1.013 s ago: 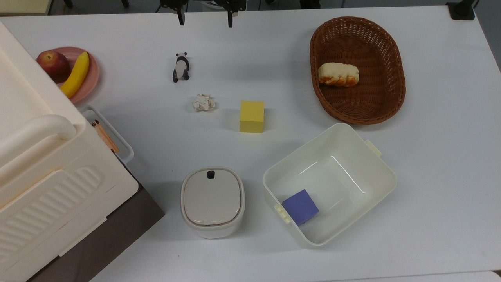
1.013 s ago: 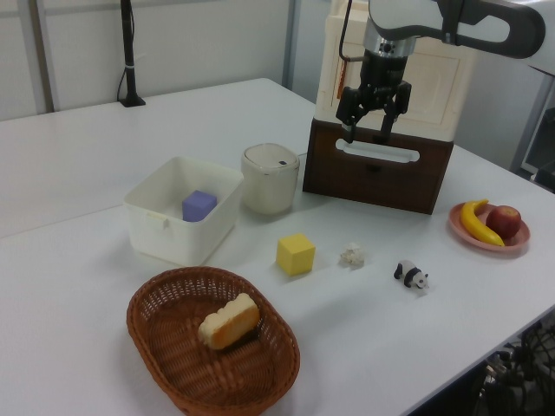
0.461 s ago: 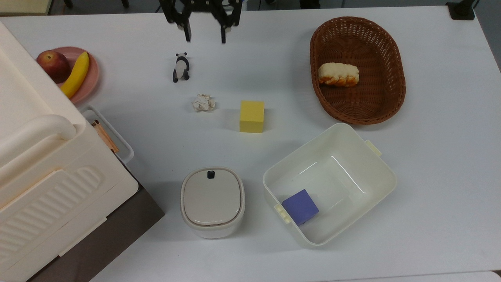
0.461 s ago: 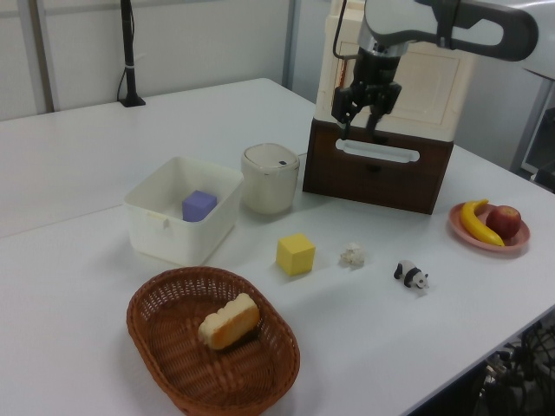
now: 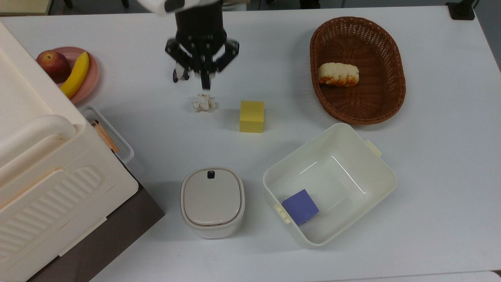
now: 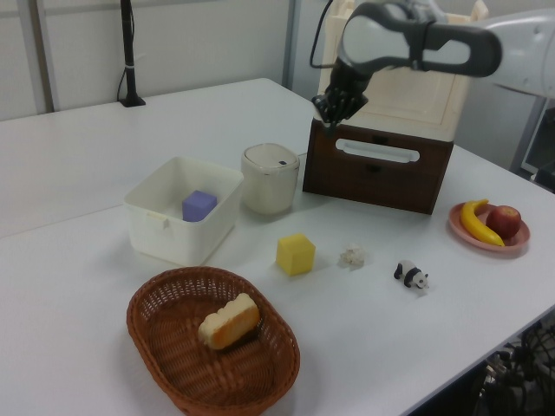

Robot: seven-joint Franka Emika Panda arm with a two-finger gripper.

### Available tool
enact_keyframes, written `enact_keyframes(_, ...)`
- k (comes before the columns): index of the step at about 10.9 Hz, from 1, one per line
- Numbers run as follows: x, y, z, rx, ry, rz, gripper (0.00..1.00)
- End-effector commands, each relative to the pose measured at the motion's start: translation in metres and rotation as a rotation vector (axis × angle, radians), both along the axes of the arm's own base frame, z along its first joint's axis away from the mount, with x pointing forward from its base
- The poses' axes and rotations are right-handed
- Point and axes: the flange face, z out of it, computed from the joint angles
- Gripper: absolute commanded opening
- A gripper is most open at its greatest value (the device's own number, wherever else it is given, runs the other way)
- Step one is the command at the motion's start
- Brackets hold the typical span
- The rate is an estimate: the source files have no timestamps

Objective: Open the trash can
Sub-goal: 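Move the gripper over the small cream trash can lid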

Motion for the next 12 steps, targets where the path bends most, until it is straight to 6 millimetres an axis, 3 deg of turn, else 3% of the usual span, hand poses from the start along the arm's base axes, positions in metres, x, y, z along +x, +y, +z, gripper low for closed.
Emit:
enact_keyframes(1,0.042,0.005,-0.034,-0.033,-0.103,0.01,0.0)
enact_keyframes(4,0.067,0.001,-0.054,-0.065,-0.144,0.018,0.0)
enact_keyframes(12,0.089,0.004,-0.098,-0.125,-0.144,0.054,0.0)
